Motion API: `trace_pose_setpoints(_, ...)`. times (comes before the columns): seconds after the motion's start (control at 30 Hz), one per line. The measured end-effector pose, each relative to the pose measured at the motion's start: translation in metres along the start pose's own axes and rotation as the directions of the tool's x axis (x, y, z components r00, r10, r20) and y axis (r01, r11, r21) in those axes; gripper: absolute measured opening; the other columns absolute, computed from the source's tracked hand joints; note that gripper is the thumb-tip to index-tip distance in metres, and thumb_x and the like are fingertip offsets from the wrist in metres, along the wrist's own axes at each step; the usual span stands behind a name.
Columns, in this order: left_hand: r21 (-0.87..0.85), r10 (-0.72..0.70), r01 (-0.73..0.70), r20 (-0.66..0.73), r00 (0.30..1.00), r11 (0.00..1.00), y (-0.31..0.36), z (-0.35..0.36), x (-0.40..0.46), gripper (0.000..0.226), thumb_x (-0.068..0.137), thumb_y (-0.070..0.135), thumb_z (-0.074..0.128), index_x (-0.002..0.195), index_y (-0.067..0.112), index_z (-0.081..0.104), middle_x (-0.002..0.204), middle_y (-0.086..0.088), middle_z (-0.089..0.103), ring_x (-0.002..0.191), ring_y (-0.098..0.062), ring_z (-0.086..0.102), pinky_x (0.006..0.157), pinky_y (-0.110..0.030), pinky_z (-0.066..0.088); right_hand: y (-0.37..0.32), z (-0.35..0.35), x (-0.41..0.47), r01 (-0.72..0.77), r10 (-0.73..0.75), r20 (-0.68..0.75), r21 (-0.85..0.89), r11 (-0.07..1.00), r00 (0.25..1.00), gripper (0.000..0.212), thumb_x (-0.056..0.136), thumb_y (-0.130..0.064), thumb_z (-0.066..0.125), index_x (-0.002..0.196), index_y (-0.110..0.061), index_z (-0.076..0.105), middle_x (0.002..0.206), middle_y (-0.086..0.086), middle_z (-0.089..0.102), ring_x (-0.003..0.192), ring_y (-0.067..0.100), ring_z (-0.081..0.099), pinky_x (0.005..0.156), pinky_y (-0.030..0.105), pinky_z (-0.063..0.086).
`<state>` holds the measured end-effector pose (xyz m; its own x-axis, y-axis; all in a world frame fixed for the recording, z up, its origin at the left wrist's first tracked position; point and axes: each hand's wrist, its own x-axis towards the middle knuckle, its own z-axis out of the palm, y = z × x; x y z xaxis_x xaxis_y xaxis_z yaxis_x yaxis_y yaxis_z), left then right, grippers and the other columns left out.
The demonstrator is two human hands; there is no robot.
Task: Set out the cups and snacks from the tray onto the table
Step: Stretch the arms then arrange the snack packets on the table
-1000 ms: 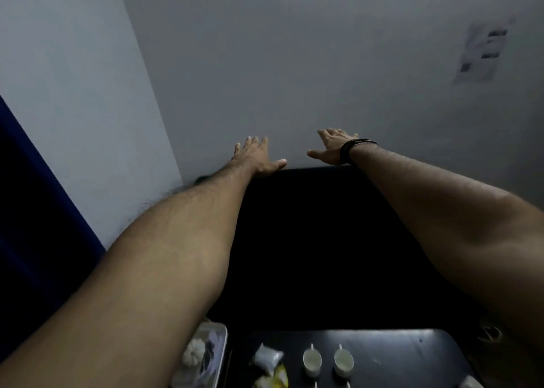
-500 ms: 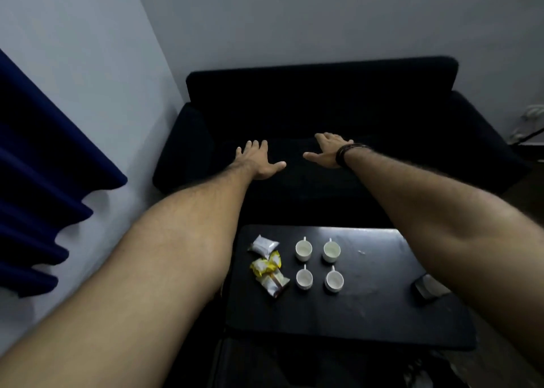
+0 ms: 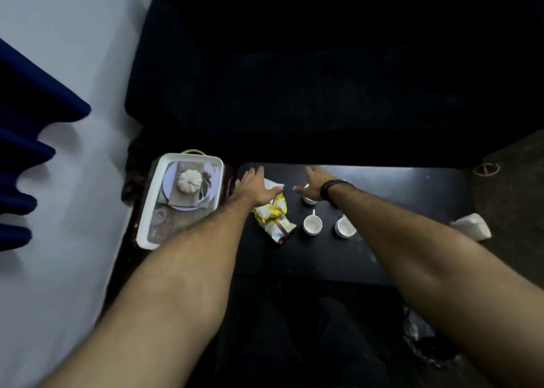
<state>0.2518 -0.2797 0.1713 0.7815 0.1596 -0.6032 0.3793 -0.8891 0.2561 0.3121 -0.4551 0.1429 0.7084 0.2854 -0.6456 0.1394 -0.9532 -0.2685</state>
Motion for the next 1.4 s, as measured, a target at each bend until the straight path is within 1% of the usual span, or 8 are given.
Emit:
trace_pose_setpoints(0.47, -0.110, -0.030, 0.048, 0.156, 0.987, 0.993, -0.094, 0.173, 0.123, 0.086, 0.081, 0.035, 0.073, 0.154, 0.030, 0.028, 0.159, -0.013, 0.022, 0.143, -0.033, 0.033, 0.111, -0.045, 0.038, -0.014, 0.210, 0.103, -0.142, 0.099, 0.189, 0.232, 0.962, 0.977, 0.076, 0.082, -0.045, 0.069, 0.139, -0.008, 0.035, 0.142, 0.017, 0.040, 0.132, 0.037, 0.044, 0.105, 0.046, 0.042)
trace_pose_setpoints(0.7, -0.158, 0.070, -0.087, -0.110, 0.991, 0.984, -0.106, 0.198, 0.152, 0.050, 0.092, 0.024, 0.059, 0.141, 0.023, 0.048, 0.144, -0.007, 0.046, 0.128, -0.030, 0.048, 0.098, -0.046, 0.047, -0.019, 0.242, 0.115, -0.172, 0.176, -0.014, 0.156, 0.973, 0.984, 0.085, 0.078, -0.040, 0.074, 0.144, -0.012, 0.027, 0.134, 0.012, 0.044, 0.126, 0.034, 0.048, 0.096, 0.047, 0.043)
trace_pose_setpoints(0.8, -0.329, -0.121, 0.044, -0.218, 0.968, 0.943, -0.114, 0.193, 0.148, 0.022, 0.098, 0.026, 0.048, 0.116, 0.020, 0.058, 0.116, -0.011, 0.064, 0.107, -0.036, 0.059, 0.085, -0.044, 0.051, -0.013, 0.243, 0.117, -0.193, 0.208, -0.007, 0.342, 0.920, 0.978, 0.073, 0.077, -0.031, 0.071, 0.137, -0.012, 0.034, 0.130, 0.015, 0.050, 0.121, 0.036, 0.053, 0.090, 0.046, 0.047)
trace_pose_setpoints(0.9, -0.649, -0.394, 0.290, -0.017, 0.919, 0.703, -0.128, 0.186, 0.146, 0.027, 0.099, 0.023, 0.049, 0.120, 0.012, 0.061, 0.116, -0.013, 0.066, 0.113, -0.037, 0.059, 0.094, -0.041, 0.050, -0.007, 0.237, 0.116, -0.280, 0.328, 0.032, 0.603, 0.747, 0.944, 0.059, 0.079, -0.022, 0.066, 0.132, -0.016, 0.041, 0.127, 0.012, 0.059, 0.118, 0.033, 0.057, 0.094, 0.039, 0.047)
trace_pose_setpoints(1.0, -0.841, -0.445, 0.454, 0.299, 0.844, 0.296, -0.145, 0.185, 0.140, 0.030, 0.100, 0.015, 0.051, 0.129, 0.011, 0.058, 0.121, -0.008, 0.062, 0.113, -0.029, 0.059, 0.089, -0.044, 0.054, -0.005, 0.233, 0.120, -0.385, 0.370, 0.262, 0.868, 0.314, 0.892, 0.056, 0.085, -0.015, 0.063, 0.137, -0.019, 0.041, 0.125, 0.011, 0.063, 0.103, 0.029, 0.063, 0.085, 0.036, 0.053)
trace_pose_setpoints(1.07, -0.820, -0.432, 0.517, 0.386, 0.815, 0.244, -0.155, 0.192, 0.136, 0.031, 0.099, 0.012, 0.051, 0.130, 0.010, 0.056, 0.125, -0.009, 0.061, 0.112, -0.026, 0.058, 0.088, -0.044, 0.053, -0.004, 0.232, 0.122, -0.404, 0.284, 0.372, 0.912, 0.064, 0.884, 0.053, 0.086, -0.006, 0.058, 0.137, -0.016, 0.043, 0.117, 0.011, 0.064, 0.083, 0.025, 0.064, 0.063, 0.032, 0.054)
trace_pose_setpoints(1.23, -0.734, -0.593, 0.549, 0.249, 0.766, 0.400, -0.162, 0.222, 0.126, 0.009, 0.090, 0.017, 0.060, 0.098, 0.013, 0.059, 0.108, -0.009, 0.060, 0.099, -0.027, 0.056, 0.082, -0.035, 0.049, -0.012, 0.246, 0.126, -0.402, 0.198, 0.406, 0.914, -0.060, 0.892, 0.053, 0.086, 0.006, 0.043, 0.133, -0.017, 0.049, 0.117, 0.011, 0.064, 0.087, 0.023, 0.064, 0.063, 0.034, 0.056)
trace_pose_setpoints(1.4, -0.462, -0.477, 0.284, -0.380, 0.793, 0.840, -0.145, 0.219, 0.114, 0.042, 0.083, 0.030, 0.068, 0.120, 0.014, 0.059, 0.121, -0.011, 0.054, 0.113, -0.029, 0.053, 0.093, -0.041, 0.045, -0.026, 0.257, 0.124, -0.413, 0.330, 0.413, 0.908, -0.074, 0.849, 0.047, 0.084, 0.006, 0.042, 0.124, -0.011, 0.061, 0.111, 0.014, 0.067, 0.089, 0.029, 0.066, 0.064, 0.036, 0.059)
